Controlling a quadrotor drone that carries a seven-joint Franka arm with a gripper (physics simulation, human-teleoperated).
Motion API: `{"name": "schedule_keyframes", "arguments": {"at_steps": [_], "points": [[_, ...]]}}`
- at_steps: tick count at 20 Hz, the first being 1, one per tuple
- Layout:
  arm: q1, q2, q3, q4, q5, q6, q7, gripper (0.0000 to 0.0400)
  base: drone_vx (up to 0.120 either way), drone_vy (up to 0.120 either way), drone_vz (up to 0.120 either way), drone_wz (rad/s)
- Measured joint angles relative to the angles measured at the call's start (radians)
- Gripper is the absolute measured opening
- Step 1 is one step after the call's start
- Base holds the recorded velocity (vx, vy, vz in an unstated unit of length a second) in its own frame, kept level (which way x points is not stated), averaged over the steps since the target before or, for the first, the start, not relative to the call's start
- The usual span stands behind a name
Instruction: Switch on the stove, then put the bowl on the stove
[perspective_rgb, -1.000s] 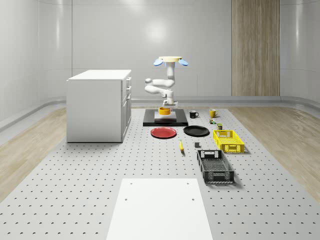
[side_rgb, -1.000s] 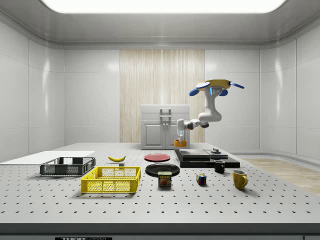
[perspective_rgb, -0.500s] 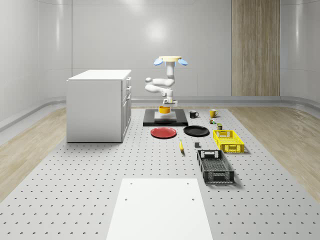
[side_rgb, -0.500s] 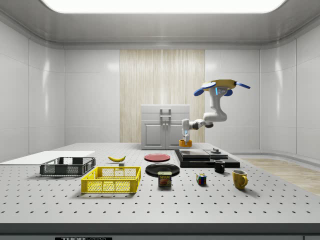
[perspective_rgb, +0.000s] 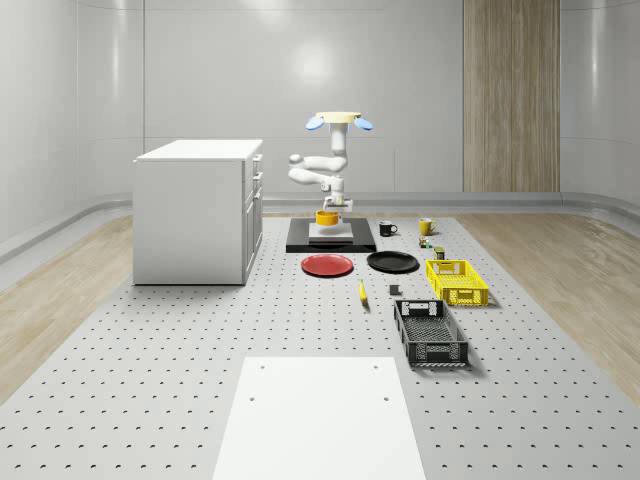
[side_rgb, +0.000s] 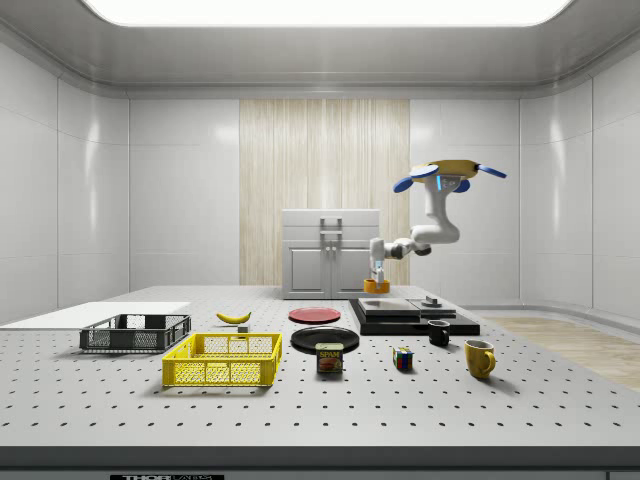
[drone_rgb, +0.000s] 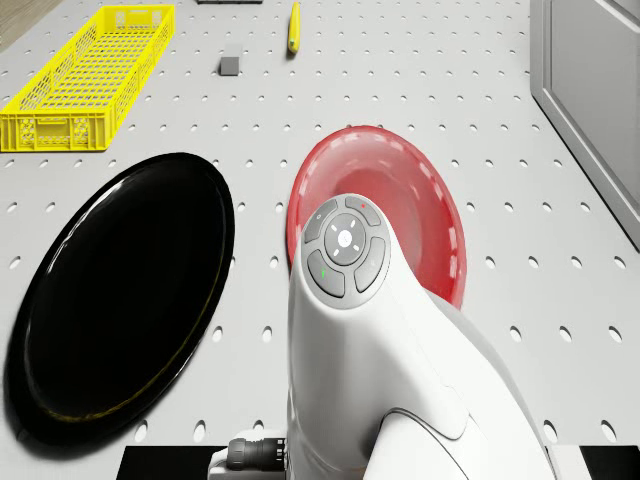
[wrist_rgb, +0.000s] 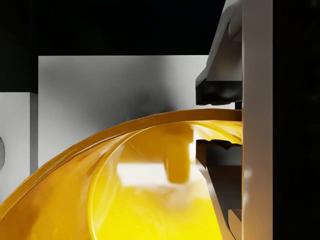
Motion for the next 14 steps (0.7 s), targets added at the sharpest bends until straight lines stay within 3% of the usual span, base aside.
{"name": "schedule_keyframes", "arguments": {"at_steps": [14], "points": [[-0.029, 0.014, -0.125, 0.052, -0.116, 0.054, 0.000, 0.0100, 0.000, 0.000, 0.000, 0.000]]}}
